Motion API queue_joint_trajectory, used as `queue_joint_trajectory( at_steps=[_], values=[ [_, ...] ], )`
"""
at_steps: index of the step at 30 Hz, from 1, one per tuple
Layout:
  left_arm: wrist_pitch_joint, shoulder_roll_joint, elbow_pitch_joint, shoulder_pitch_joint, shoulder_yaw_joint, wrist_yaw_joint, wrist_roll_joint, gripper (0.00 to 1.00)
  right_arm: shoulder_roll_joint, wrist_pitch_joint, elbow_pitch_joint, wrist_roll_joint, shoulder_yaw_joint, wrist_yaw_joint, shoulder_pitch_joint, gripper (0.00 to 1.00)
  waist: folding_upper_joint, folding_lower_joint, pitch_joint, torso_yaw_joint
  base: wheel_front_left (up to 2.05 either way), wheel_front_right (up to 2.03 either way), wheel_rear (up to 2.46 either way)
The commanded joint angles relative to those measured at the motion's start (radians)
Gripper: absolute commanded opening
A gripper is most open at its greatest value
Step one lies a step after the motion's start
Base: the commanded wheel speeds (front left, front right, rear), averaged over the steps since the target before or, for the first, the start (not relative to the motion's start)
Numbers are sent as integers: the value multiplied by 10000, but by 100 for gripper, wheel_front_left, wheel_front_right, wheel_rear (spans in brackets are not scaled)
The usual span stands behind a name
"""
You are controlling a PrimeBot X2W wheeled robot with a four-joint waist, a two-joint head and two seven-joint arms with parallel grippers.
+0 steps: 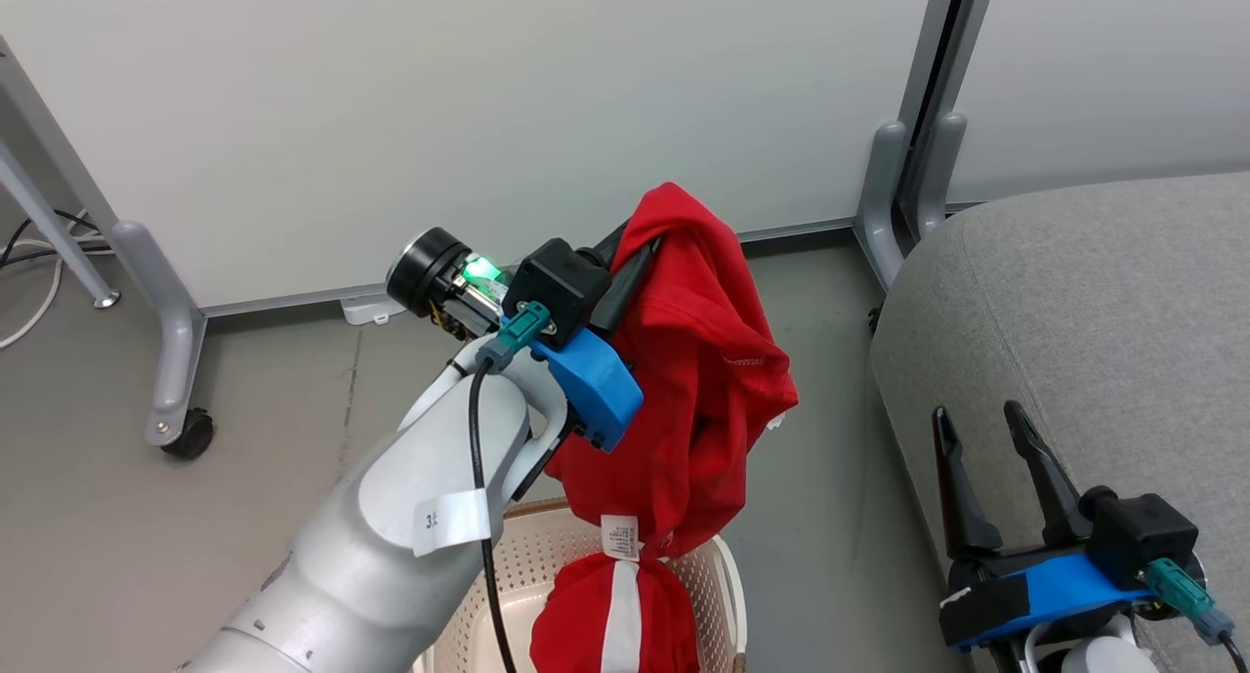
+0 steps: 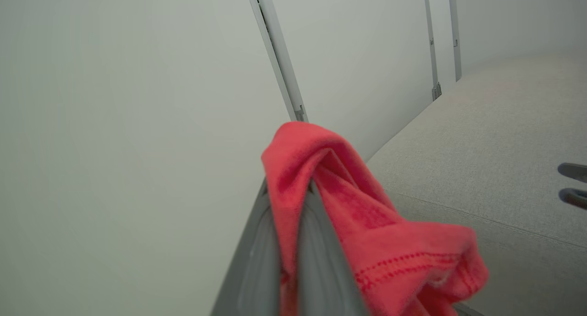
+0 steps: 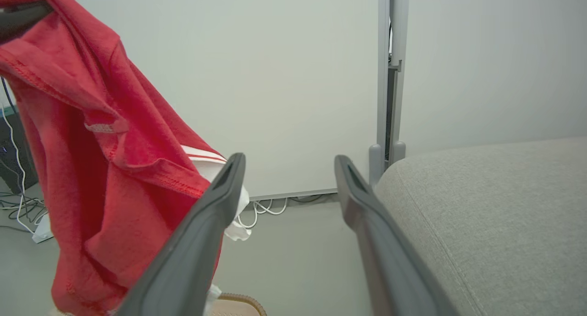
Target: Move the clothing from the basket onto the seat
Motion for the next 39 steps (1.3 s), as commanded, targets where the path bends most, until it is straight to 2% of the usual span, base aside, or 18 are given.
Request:
queue_joint_trajectory(
  at_steps=[1, 7, 21, 27, 39],
  values=[
    [-33, 27, -12, -35, -27, -30, -76, 0, -39, -6, -30, -10, 34, 4, 71, 100, -1, 1, -2, 17, 0, 0, 0],
    [-34, 5, -42, -51, -84, 44, -120, 0, -38, -6, -95, -135, 393, 4, -100, 100, -1, 1, -11, 73, 0, 0, 0],
    [-40, -68, -179, -199, -234, 86, -131, 0, -39, -6, 185, -759, 2225, 5, -1358, 100, -1, 1, 100, 296, 0, 0, 0],
    [-41, -172, -310, -249, -428, 97, -125, 0, -130, -6, 853, -1092, 2812, 5, -2184, 100, -1, 1, 185, 459, 0, 0, 0],
    [-44, -327, -580, -482, -792, 58, -142, 0, -240, -6, 2545, -1463, 3156, 5, -3655, 100, -1, 1, 438, 813, 0, 0, 0]
  ],
)
